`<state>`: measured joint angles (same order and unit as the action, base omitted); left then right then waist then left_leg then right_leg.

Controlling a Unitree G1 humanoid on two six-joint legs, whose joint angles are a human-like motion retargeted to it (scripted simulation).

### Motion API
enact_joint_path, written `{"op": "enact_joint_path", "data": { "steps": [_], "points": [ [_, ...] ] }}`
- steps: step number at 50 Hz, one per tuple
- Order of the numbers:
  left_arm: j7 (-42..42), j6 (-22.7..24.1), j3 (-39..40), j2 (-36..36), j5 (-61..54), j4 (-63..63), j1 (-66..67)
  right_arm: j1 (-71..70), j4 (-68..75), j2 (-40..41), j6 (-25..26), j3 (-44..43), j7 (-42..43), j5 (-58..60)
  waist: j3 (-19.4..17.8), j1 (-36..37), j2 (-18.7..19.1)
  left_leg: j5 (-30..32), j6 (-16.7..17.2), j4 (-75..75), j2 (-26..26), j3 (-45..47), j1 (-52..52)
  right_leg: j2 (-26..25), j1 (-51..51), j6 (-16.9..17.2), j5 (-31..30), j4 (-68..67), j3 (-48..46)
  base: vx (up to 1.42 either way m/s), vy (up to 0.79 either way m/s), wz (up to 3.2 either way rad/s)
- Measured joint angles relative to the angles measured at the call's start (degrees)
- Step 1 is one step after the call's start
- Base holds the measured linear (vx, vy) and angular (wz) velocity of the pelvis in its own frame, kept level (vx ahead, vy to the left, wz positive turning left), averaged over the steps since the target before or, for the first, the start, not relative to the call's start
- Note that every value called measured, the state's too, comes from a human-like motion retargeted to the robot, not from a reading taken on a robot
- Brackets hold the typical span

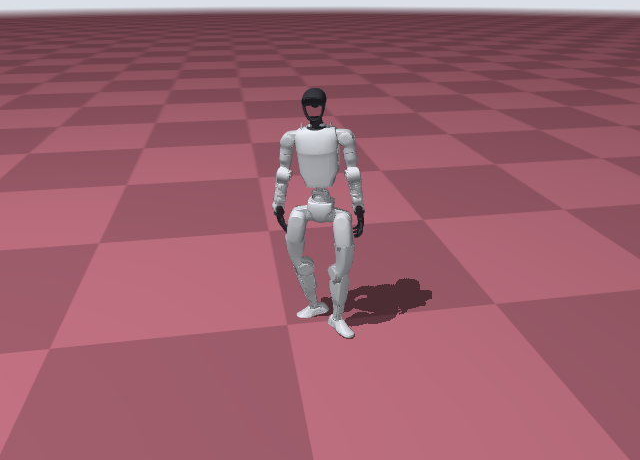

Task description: In place motions

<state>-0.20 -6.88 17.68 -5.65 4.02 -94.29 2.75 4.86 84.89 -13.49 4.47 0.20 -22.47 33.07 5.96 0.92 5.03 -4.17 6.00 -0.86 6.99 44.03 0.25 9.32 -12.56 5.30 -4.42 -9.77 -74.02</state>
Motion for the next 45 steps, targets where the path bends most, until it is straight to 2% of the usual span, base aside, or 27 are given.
{"op": "enact_joint_path", "data": {
  "steps": [3,5,7,8,10,16,20,22,23,25,27,30,37,45],
  "points": [
    [0.07,-0.36,-0.64,0.20,-0.89,0.85,-2.08,0.12,1.28,-0.39,0.45,-0.32,0.89,-1.31,-0.47,-0.48,4.27,-0.66,0.17,-0.43,4.26,-4.08,-0.40,2.35,1.30,-6.69,-4.80,-12.27,3.26,0.11,0.32,1.22],
    [-0.49,-0.45,-1.06,-0.05,-1.46,1.97,-3.72,-0.73,2.50,-0.52,0.75,-0.45,0.92,-2.19,-1.19,-1.98,5.35,-0.86,0.11,-0.04,4.77,-6.37,-0.67,9.08,6.12,-11.10,-4.44,-27.32,10.17,0.09,0.26,1.48],
    [-0.87,-0.32,-2.00,-0.71,-1.22,3.16,-4.90,-1.07,3.17,-0.19,1.17,-0.57,0.78,-2.63,-0.78,-4.14,4.09,-0.62,-0.44,0.69,2.61,-8.25,-1.83,12.72,13.99,-7.74,-2.84,-36.28,20.93,0.06,0.14,1.73],
    [-0.78,-0.18,-2.43,-0.98,-1.03,3.59,-5.37,-1.00,3.30,0.13,1.35,-0.55,0.70,-2.88,-0.38,-5.17,3.46,-0.32,-0.80,0.75,1.77,-9.55,-2.80,11.09,18.95,-5.56,-1.72,-38.03,28.98,0.05,0.06,1.77],
    [-0.36,0.06,-3.01,-1.54,-1.14,4.19,-6.25,-0.86,3.13,0.95,1.45,-0.31,0.32,-3.42,-0.54,-6.77,3.03,0.32,-1.28,0.39,1.74,-12.05,-4.29,5.54,24.23,-3.08,0.25,-37.29,39.16,0.04,0.00,1.59],
    [-1.09,0.36,-3.25,-3.04,-2.81,6.18,-8.23,-1.56,-1.06,2.31,0.14,3.14,-1.41,0.01,-4.18,-8.57,0.68,1.54,-1.56,-0.74,2.02,-15.81,-5.43,-2.09,26.23,-4.40,10.34,-22.76,46.72,0.00,-0.07,1.09],
    [-0.60,0.56,-2.88,-2.87,-2.77,6.32,-7.13,-1.26,-3.10,2.03,-0.27,5.65,0.05,5.03,-4.87,-10.34,-3.07,1.81,-1.87,-0.20,-2.20,-18.72,-4.35,-6.95,26.74,-0.53,13.40,-8.65,58.83,0.14,-0.08,1.22],
    [-0.64,0.44,-2.54,-2.41,-2.92,5.36,-6.45,-0.97,-3.08,1.84,-0.03,6.25,0.72,6.30,-5.47,-10.17,-4.87,1.50,-2.21,-0.29,-4.46,-20.40,-3.10,-7.35,25.04,-0.81,11.10,-2.35,60.40,0.14,-0.07,0.99],
    [-0.78,0.28,-2.29,-2.27,-2.94,4.60,-6.13,-0.82,-2.81,1.82,0.17,6.52,0.83,6.71,-5.55,-9.71,-5.54,1.33,-2.24,-0.30,-5.19,-20.88,-2.43,-8.15,23.98,-2.53,11.23,-0.48,61.15,0.15,-0.07,0.55],
    [-1.10,0.00,-1.74,-2.22,-2.62,2.69,-6.11,-1.17,-1.50,1.94,0.75,6.23,0.43,7.12,-5.08,-6.95,-7.62,0.87,-2.29,-0.38,-7.20,-20.39,-1.80,-4.01,22.21,-1.50,10.70,0.48,55.37,0.12,-0.06,0.21],
    [0.63,0.87,-2.53,-1.48,-3.19,1.06,-5.98,-1.83,-0.34,2.22,1.68,4.04,-0.58,6.87,-5.07,-4.76,-7.35,0.92,-2.45,-0.89,-7.11,-21.84,-2.41,-3.28,21.73,-0.04,10.28,0.60,53.86,0.03,-0.01,0.45],
    [3.55,2.43,-2.13,0.25,-4.92,-0.24,-4.94,-2.41,-0.66,2.15,1.80,1.78,-1.28,5.47,-5.73,-1.66,-6.86,0.80,-2.44,-1.31,-6.85,-22.21,-2.18,-3.29,20.63,-0.39,9.85,2.20,53.15,-0.01,-0.06,0.25],
    [2.53,2.12,-1.15,0.72,-1.63,-0.47,0.40,-1.86,-1.73,2.35,1.03,1.22,0.02,0.25,-2.52,-4.73,-4.78,1.04,-2.20,-1.00,-6.98,-24.98,-2.74,-3.85,17.99,-0.42,10.36,5.08,48.57,0.12,0.00,0.51],
    [0.81,0.46,-1.81,-0.15,-1.30,0.39,-0.44,-1.66,-1.61,2.68,0.62,1.77,-1.66,1.12,-2.38,-3.82,-5.47,0.80,-2.54,-2.04,-7.55,-25.18,-2.87,-2.67,16.96,-0.12,10.42,5.10,47.11,0.00,-0.01,0.15]
  ]
}}
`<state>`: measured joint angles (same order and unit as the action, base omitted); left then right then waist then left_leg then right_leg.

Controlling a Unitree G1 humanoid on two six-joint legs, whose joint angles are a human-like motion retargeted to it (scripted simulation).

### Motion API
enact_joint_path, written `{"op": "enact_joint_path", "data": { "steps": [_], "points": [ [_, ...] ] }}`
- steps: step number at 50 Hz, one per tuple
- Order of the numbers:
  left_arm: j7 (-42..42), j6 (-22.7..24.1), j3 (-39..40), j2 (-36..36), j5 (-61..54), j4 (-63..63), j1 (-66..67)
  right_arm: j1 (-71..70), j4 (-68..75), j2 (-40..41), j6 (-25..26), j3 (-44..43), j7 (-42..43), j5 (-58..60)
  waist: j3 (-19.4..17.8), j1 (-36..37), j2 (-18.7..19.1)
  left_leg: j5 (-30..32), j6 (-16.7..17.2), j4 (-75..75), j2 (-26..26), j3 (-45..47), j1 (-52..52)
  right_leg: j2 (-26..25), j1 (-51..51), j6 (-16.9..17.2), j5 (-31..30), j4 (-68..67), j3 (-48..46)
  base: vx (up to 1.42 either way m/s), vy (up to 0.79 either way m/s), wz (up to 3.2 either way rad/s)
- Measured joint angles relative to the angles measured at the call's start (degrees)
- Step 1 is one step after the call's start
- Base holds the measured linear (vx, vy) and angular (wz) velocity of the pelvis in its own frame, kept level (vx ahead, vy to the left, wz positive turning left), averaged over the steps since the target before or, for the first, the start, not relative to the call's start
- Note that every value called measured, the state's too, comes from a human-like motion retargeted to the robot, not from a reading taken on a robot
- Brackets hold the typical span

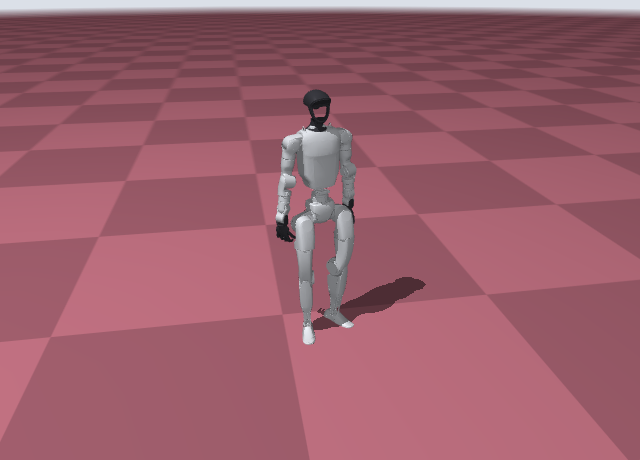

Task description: In place motions

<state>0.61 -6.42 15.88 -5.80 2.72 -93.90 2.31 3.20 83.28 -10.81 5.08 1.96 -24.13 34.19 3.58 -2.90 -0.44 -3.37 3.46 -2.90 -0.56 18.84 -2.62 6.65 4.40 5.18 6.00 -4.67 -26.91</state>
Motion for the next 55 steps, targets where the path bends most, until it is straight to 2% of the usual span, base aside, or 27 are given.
{"op": "enact_joint_path", "data": {
  "steps": [9,15,17,23,25,28,35,36,37,39,44,47,49,52,53,55],
  "points": [
    [0.20,1.33,-4.54,1.26,-1.19,-0.80,-4.16,2.22,-0.67,-0.58,-0.48,-1.89,1.99,2.93,-1.19,-1.45,0.44,-0.01,-0.95,0.92,-1.72,2.03,1.48,1.86,2.00,-0.75,0.23,-3.73,2.29,-0.02,0.05,-0.20],
    [0.04,2.13,-8.32,1.27,-0.22,-1.34,-6.17,2.59,1.48,-0.78,0.34,-2.23,1.90,0.25,-2.29,-5.32,1.97,-0.87,-0.78,3.13,-0.53,10.12,2.65,-1.28,6.77,-3.31,-2.92,-4.00,9.20,-0.12,0.02,-1.18],
    [-0.70,2.40,-8.59,0.78,0.07,-0.41,-6.08,2.23,1.57,-0.83,0.27,-1.97,1.88,-0.25,-3.16,-5.89,2.56,-1.47,-0.90,3.53,0.66,14.16,2.81,-1.26,7.60,-3.79,-2.01,-3.73,5.63,-0.22,-0.06,-2.23],
    [-2.11,2.50,-8.64,-2.17,1.08,1.33,-4.80,0.76,1.17,-1.80,-0.52,0.05,2.24,-0.82,-5.28,-6.58,3.95,-3.50,-0.32,4.55,4.70,27.17,3.93,3.00,5.47,-3.70,1.85,-4.39,-21.04,-0.24,-0.11,-2.72],
    [-1.99,2.08,-7.66,-2.90,1.57,0.91,-3.82,0.28,1.66,-2.24,-0.36,0.21,2.57,-0.66,-4.88,-5.82,4.36,-4.22,0.11,4.75,5.82,31.33,4.29,3.55,4.04,-4.78,1.49,-4.97,-29.68,-0.15,-0.13,-2.95],
    [-1.46,1.26,-6.11,-3.28,1.43,-0.36,-2.12,-0.09,3.03,-2.84,0.02,-0.61,3.16,-1.39,-3.70,-5.77,5.54,-5.24,0.76,4.53,7.49,35.38,4.47,3.48,2.26,-5.69,0.26,-6.68,-36.19,-0.07,-0.13,-2.47],
    [-0.75,0.68,-4.08,-2.27,0.55,-0.11,-0.23,0.07,7.00,-4.05,0.66,-3.87,3.30,-6.78,-1.13,-5.94,6.37,-6.39,2.95,3.28,8.52,46.88,6.95,4.45,-1.83,-6.50,-3.33,-8.29,-39.66,0.01,-0.14,-1.78],
    [-0.89,0.73,-3.81,-2.09,0.39,0.20,-0.16,0.17,7.64,-4.17,0.87,-4.14,3.38,-7.27,-0.65,-6.09,5.54,-6.41,3.24,3.20,7.37,48.45,7.57,4.29,-2.56,-4.16,-3.81,-6.05,-39.14,0.06,-0.24,-1.27],
    [-0.98,0.77,-3.55,-1.94,0.21,0.50,-0.06,0.35,8.28,-4.23,1.08,-4.38,3.45,-7.66,-0.22,-6.36,4.82,-6.35,3.55,3.12,6.41,49.82,8.27,3.67,-2.93,-3.25,-3.96,-3.87,-38.40,0.10,-0.21,-1.02],
    [-1.01,0.74,-3.05,-1.81,-0.30,1.05,0.07,0.76,9.64,-4.03,1.61,-4.76,3.47,-7.82,0.54,-6.65,3.86,-5.67,4.27,2.98,5.44,52.29,9.87,1.93,-2.21,-5.76,-3.80,-0.76,-36.00,0.13,-0.22,-1.10],
    [-0.17,1.45,-3.07,-0.78,-2.85,2.30,-1.25,0.90,10.27,-2.91,2.35,-5.57,2.94,-6.74,0.54,-7.48,3.24,-2.81,4.34,0.77,6.65,52.78,12.37,1.51,-1.38,-5.68,-4.67,1.60,-29.92,0.01,-0.23,-0.61],
    [-1.85,1.91,-3.78,-1.11,-1.41,4.21,-0.87,1.10,9.29,-2.45,2.48,-3.41,2.77,-4.72,1.23,-8.60,1.86,-0.23,3.40,-1.80,7.07,50.69,14.15,2.39,-1.01,-5.46,-4.24,1.95,-25.94,0.14,-0.23,-0.97],
    [-1.34,2.28,-3.83,-1.21,0.04,5.48,0.06,0.76,9.17,-2.11,2.94,-2.57,2.27,-2.64,2.44,-7.95,0.11,2.43,1.11,-4.00,6.68,50.89,14.96,3.81,-0.52,-5.21,-4.21,2.13,-23.29,0.17,-0.23,-1.33],
    [-0.32,2.76,-3.09,-0.97,-0.89,5.54,0.72,0.05,8.11,-1.31,2.97,-1.94,1.31,-0.78,2.66,-6.31,-4.45,5.61,-6.21,-10.05,6.09,47.44,15.00,8.13,-0.52,-4.27,-4.76,1.82,-18.96,0.10,-0.24,-1.40],
    [-0.01,3.25,-2.82,-0.91,-1.70,5.24,0.67,-0.24,7.39,-1.09,2.76,-1.47,1.02,-0.79,2.12,-5.69,-6.08,6.06,-8.90,-13.27,6.40,44.34,14.35,9.57,-0.81,-4.14,-5.02,1.74,-17.48,0.10,-0.20,-1.44],
    [1.65,5.10,-2.93,-1.02,-3.06,4.79,0.37,-1.04,5.77,-0.73,2.45,-0.81,0.38,-0.76,0.94,-4.75,-7.76,5.71,-12.15,-21.69,8.76,35.72,11.03,10.62,-1.43,-4.34,-5.45,1.85,-15.37,0.10,-0.20,-1.36]
  ]
}}
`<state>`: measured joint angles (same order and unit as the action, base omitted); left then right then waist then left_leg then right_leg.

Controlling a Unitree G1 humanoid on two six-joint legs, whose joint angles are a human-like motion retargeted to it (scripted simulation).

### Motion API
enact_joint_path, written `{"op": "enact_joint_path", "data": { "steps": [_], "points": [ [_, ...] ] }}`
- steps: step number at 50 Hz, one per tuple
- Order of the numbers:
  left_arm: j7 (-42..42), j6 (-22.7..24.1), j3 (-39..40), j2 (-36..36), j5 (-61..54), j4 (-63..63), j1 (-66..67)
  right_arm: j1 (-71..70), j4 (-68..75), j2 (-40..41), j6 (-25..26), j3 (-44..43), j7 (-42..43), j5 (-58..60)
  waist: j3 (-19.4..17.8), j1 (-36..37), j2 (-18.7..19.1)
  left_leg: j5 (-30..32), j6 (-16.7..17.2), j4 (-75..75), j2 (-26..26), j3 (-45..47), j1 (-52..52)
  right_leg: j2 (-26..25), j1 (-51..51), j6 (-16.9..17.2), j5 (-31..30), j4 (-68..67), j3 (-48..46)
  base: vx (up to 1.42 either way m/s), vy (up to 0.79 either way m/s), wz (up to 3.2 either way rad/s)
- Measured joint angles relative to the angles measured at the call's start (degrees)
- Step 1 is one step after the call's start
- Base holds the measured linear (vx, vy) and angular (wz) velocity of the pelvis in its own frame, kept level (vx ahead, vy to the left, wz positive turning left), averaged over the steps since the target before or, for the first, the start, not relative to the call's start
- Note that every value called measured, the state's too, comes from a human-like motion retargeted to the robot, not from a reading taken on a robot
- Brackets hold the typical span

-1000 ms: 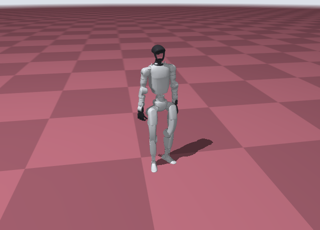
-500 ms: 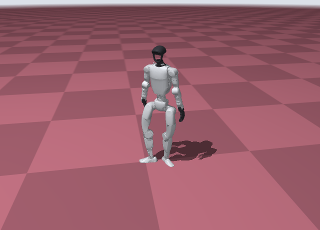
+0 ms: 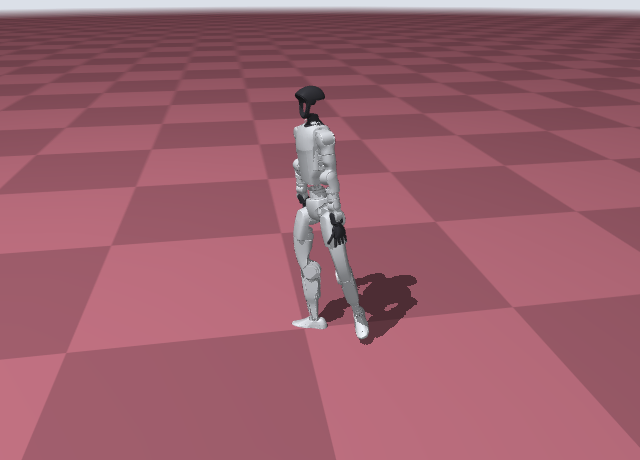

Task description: In place motions

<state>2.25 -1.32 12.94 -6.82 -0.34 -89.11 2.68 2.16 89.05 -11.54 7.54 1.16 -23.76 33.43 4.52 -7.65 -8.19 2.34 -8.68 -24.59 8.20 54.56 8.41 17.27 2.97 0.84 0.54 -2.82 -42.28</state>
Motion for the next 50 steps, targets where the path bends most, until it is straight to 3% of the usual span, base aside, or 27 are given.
{"op": "enact_joint_path", "data": {
  "steps": [4,10,15,17,18,20,22,25,30,37,50],
  "points": [
    [2.32,1.65,-0.36,0.76,-0.13,0.01,-0.31,-1.41,-2.80,-0.03,-0.42,0.13,-0.47,0.14,-1.22,2.28,2.15,-3.18,2.35,-10.17,1.11,-18.76,-9.90,-3.22,-0.05,-1.00,-1.22,1.52,3.47,0.06,-0.07,-1.34],
    [1.33,1.91,-1.69,2.20,0.75,0.73,-0.33,-2.75,-4.54,-0.60,-0.90,-0.58,-1.03,-2.30,-1.45,4.79,4.34,-10.26,5.15,-4.31,-4.49,-27.80,-15.64,-5.18,2.31,-1.85,-2.02,1.39,9.98,0.07,0.02,-1.08],
    [0.83,1.80,-2.74,2.63,1.41,0.96,-0.48,-2.88,-4.13,-0.67,-0.46,-1.24,-0.76,-3.61,-1.98,5.78,9.59,-8.89,9.04,11.00,-7.85,-37.05,-16.93,-11.39,2.60,-2.45,-1.72,1.13,13.47,0.09,0.06,-0.89],
    [0.71,1.76,-2.67,2.86,1.60,0.90,-0.22,-2.74,-2.92,-0.83,-0.17,-1.35,-0.55,-3.64,-1.50,5.24,10.60,-5.97,4.85,15.69,-8.78,-36.60,-16.54,-12.49,2.18,-2.35,-1.66,1.29,14.41,0.18,0.04,-0.42],
    [0.52,1.76,-2.61,2.92,1.69,0.77,-0.01,-2.54,-2.20,-0.84,0.08,-1.49,-0.41,-3.34,-0.71,3.55,11.44,-7.92,5.74,15.71,-9.29,-38.73,-16.08,-12.88,2.21,-2.27,-1.44,1.23,13.52,0.19,0.04,0.23],
    [0.30,1.60,-2.12,2.85,1.71,0.30,0.25,-1.92,-0.84,-0.54,0.70,-1.25,0.18,-3.12,0.89,1.16,12.43,-8.94,7.79,16.93,-5.04,-26.17,-14.06,-13.47,2.90,-2.30,-1.10,0.93,13.07,0.17,0.04,0.20],
    [0.74,1.27,-1.69,2.44,1.53,0.19,-0.35,-1.74,0.80,-0.02,0.88,-1.31,1.18,-4.45,0.20,0.27,12.50,-7.76,7.79,17.89,-6.77,-34.52,-14.42,-13.91,2.46,-2.41,-0.83,0.61,13.32,0.05,0.01,-0.04],
    [0.78,1.22,-1.50,1.76,0.91,1.01,-1.09,-1.06,3.01,0.11,0.61,-1.12,1.43,-6.26,-1.08,0.30,11.44,-8.12,7.41,19.91,-7.23,-31.75,-11.52,-13.76,1.43,-2.62,-0.51,0.18,14.20,0.05,0.02,-0.24],
    [1.00,1.21,-0.55,1.82,-0.26,1.52,-0.65,0.91,5.19,0.11,1.80,-0.91,2.78,-2.71,0.90,0.95,11.12,-8.95,7.59,21.02,-7.68,-31.61,-10.60,-13.67,1.96,-2.10,-0.50,-0.08,15.66,0.15,0.05,-0.26],
    [-0.17,0.73,-0.88,1.68,0.35,0.74,-0.62,0.11,4.12,-0.12,1.88,-0.93,2.83,-2.14,0.49,0.05,11.09,-9.91,7.30,20.83,-7.97,-30.83,-9.97,-13.67,2.42,-1.79,-0.96,-0.10,17.52,0.05,0.05,-0.24],
    [-1.58,0.08,-0.89,2.30,2.03,0.93,0.24,-2.90,1.34,0.22,0.52,1.00,1.50,-4.43,0.43,1.26,12.52,-11.07,8.27,19.58,-7.45,-32.77,-11.09,-14.17,2.99,-1.94,0.76,-2.86,18.19,0.03,0.05,-0.02]
  ]
}}
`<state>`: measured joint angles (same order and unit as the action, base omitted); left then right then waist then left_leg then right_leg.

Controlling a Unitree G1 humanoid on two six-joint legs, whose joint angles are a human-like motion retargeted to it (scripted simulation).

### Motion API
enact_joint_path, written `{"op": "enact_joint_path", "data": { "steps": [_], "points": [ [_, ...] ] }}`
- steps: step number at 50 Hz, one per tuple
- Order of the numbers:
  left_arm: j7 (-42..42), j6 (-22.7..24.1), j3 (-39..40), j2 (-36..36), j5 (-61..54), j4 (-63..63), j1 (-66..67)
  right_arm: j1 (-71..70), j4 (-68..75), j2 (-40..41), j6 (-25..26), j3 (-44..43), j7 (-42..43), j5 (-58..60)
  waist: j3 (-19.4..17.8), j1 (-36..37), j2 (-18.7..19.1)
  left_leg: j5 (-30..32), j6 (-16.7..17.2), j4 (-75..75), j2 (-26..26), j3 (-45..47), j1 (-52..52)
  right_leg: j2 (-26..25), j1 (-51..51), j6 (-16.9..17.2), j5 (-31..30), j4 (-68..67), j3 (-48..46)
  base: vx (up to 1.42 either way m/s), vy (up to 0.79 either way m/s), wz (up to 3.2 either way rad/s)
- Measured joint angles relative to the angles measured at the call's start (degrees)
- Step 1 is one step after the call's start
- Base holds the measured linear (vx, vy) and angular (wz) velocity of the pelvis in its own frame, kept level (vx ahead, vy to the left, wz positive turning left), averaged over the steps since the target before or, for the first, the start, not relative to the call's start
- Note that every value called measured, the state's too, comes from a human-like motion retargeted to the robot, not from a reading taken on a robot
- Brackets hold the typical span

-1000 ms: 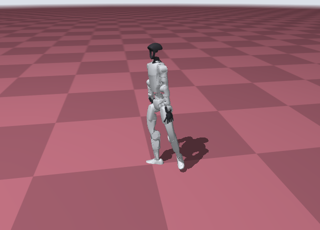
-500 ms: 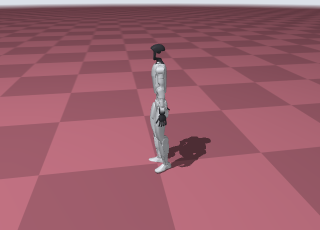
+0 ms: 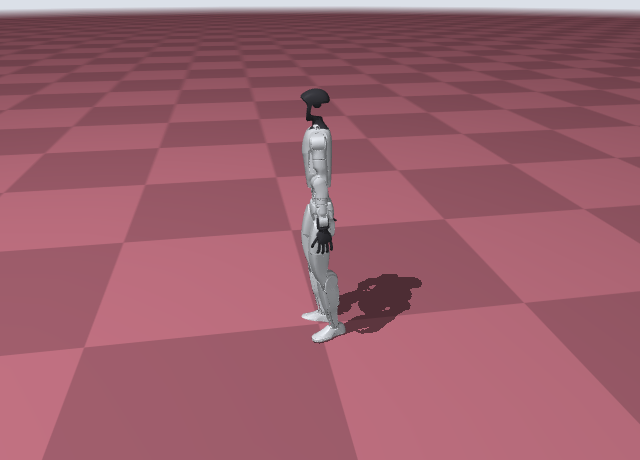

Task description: In place motions

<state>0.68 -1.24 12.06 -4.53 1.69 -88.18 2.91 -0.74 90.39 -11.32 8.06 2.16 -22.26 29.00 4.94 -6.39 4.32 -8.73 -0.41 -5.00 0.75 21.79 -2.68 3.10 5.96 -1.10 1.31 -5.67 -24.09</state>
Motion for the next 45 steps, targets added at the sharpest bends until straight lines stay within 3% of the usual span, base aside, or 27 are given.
{"op": "enact_joint_path", "data": {
  "steps": [5,8,12,15,18,22,25,28,31,34,41,45],
  "points": [
    [-0.53,0.31,1.74,-0.02,0.10,2.16,-0.54,-0.25,0.79,0.40,-0.24,1.90,1.62,0.10,-1.14,0.53,0.61,1.00,0.92,-1.71,1.57,-4.65,-2.42,-0.15,0.67,-1.52,2.52,-5.57,0.15,-0.02,0.00,1.02],
    [-0.55,0.43,2.44,-0.22,-0.65,2.24,-0.78,0.64,0.81,0.78,-0.44,1.30,1.97,-0.51,-1.95,-0.95,0.51,2.51,1.49,-2.47,1.73,-9.66,-4.08,-1.87,1.56,-1.62,2.29,-8.02,9.92,-0.02,-0.07,2.28],
    [-0.56,0.17,2.61,-0.63,-1.56,1.56,-0.96,1.88,0.88,0.48,-0.46,0.14,2.16,-1.68,-2.80,-3.16,0.58,4.78,2.12,-3.73,0.82,-17.13,-7.22,-5.43,2.25,0.91,3.11,-9.25,26.89,-0.04,-0.07,2.80],
    [-1.03,-0.20,2.45,-1.32,-1.58,2.00,-1.46,1.89,0.74,-0.42,-0.39,-0.24,2.26,-2.50,-4.27,-2.74,0.68,6.66,2.65,-4.84,-0.46,-22.05,-9.58,-4.99,1.24,3.07,5.50,-8.60,28.06,-0.15,-0.05,2.48],
    [-0.92,-0.38,2.60,-2.02,-1.94,3.18,-2.13,1.13,0.55,-1.51,-0.33,-0.17,2.25,-3.41,-6.22,1.19,-1.00,8.87,2.67,-4.30,-2.91,-23.96,-11.12,-3.07,-0.46,0.14,6.41,-5.67,20.54,-0.30,-0.02,1.77],
    [0.91,0.35,2.94,-1.86,-4.42,3.25,-3.16,0.03,-0.43,-2.80,-0.07,-1.17,2.47,-2.53,-7.69,9.79,-2.34,8.12,0.54,-2.09,-3.30,-20.40,-13.75,-0.80,-0.06,0.03,7.06,-5.31,13.42,-0.42,-0.02,1.61],
    [2.70,2.59,3.44,-1.07,-7.81,2.35,-3.48,0.24,-1.67,-3.61,-0.39,-1.33,3.74,-1.78,-7.77,11.30,-2.98,3.98,-1.09,-0.63,-0.10,-5.48,-14.65,1.81,-1.26,0.61,7.96,-4.22,3.33,-0.37,0.03,3.09],
    [4.23,3.30,4.09,-0.83,-9.46,2.30,-3.91,0.79,-1.46,-4.01,-0.51,-0.93,5.18,-0.64,-6.61,9.55,-3.14,1.52,0.49,-0.44,2.94,9.91,-14.51,4.06,-3.55,1.90,9.12,-2.84,-10.13,-0.28,0.04,3.97],
    [5.45,3.87,4.54,-0.15,-10.04,2.36,-4.71,1.60,0.29,-3.96,0.00,-1.51,5.62,-0.62,-4.68,10.05,-3.80,1.24,2.47,-1.86,5.88,28.50,-11.90,5.54,-6.10,3.60,10.04,-1.39,-22.88,-0.26,0.13,3.83],
    [5.82,4.16,3.83,0.11,-10.08,2.20,-5.83,2.59,2.15,-3.29,0.76,-3.07,5.37,-1.17,-2.54,10.30,-4.60,1.84,1.31,-3.49,6.22,39.52,-8.92,5.45,-8.75,5.78,10.49,0.33,-34.31,-0.20,0.12,4.03],
    [6.69,4.71,3.54,0.14,-9.46,1.95,-6.73,4.47,3.42,-1.15,1.19,-3.78,5.78,-1.77,1.60,9.74,-8.14,2.60,-0.83,-7.89,3.33,44.24,-3.47,4.70,-12.72,10.38,9.67,1.71,-51.99,-0.02,0.17,3.66],
    [7.60,5.05,4.97,0.49,-9.72,1.44,-5.44,4.02,2.40,-0.52,0.92,-4.25,5.12,0.50,1.70,13.07,-8.43,2.68,3.89,-4.61,0.70,40.88,-0.64,2.25,-15.34,11.99,8.46,1.65,-55.63,0.08,0.26,2.09]
  ]
}}
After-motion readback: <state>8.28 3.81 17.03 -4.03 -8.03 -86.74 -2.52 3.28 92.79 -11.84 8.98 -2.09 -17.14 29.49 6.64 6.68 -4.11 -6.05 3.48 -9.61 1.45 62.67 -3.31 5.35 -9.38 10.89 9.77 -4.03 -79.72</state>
